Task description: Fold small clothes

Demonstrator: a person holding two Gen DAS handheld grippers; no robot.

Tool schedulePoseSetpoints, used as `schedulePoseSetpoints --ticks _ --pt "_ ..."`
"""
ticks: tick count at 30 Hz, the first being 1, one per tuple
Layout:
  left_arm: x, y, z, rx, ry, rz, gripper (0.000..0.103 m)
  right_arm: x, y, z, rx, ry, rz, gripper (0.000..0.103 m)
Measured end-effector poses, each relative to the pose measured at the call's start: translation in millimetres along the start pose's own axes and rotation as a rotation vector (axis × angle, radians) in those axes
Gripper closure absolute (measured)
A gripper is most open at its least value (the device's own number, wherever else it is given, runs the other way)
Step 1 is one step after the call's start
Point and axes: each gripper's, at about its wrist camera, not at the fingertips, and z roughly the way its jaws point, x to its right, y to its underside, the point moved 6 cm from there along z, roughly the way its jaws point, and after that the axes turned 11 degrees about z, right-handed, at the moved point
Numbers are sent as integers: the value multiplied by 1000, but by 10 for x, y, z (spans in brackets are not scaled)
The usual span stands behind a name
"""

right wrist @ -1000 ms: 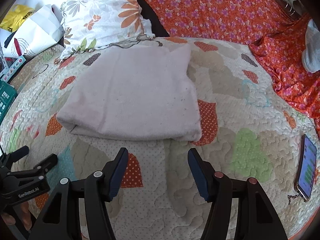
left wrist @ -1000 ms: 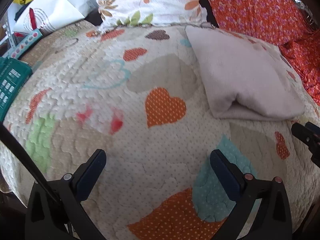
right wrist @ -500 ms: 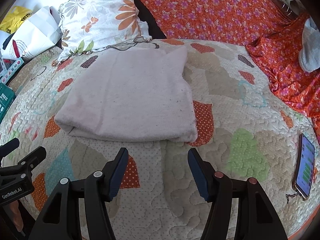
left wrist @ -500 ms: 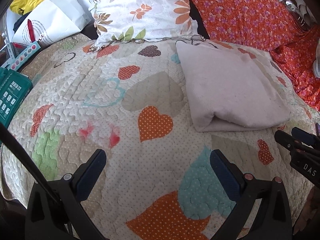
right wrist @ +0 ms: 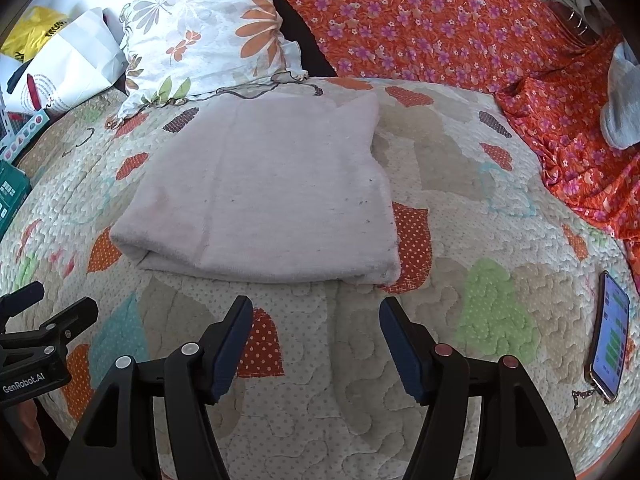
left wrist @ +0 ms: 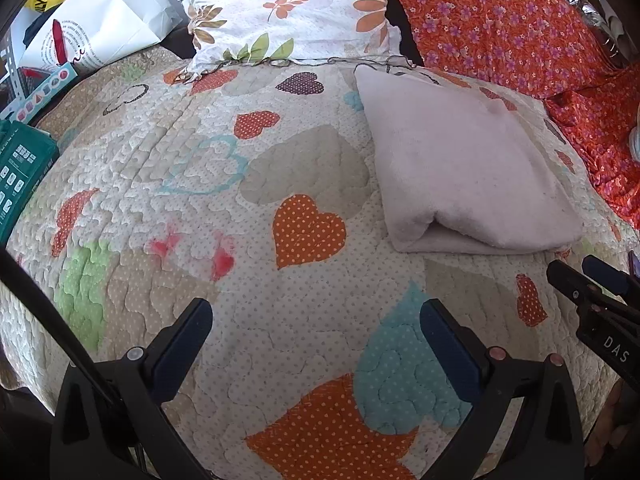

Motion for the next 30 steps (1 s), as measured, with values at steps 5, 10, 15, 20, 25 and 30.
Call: schedulePoseSetpoints --ticks 5,10,15,20,25,30 --pt "9 -12 -12 5 -2 1 0 -1 -5 -9 4 2 -5 32" --pt "16 -15 -27 8 -4 3 0 -12 -3 -13 7 3 -11 32" --pt "23 -17 -30 8 -4 2 0 -19 -6 -20 12 6 -12 32" --pt "22 -18 -29 7 -2 4 0 -10 -4 -15 7 7 -13 31" --pt "50 -16 -35 2 -2 4 0 -10 -4 -15 8 7 -13 31" --pt "36 -12 -30 4 -2 2 0 -13 -7 -14 8 8 -14 31"
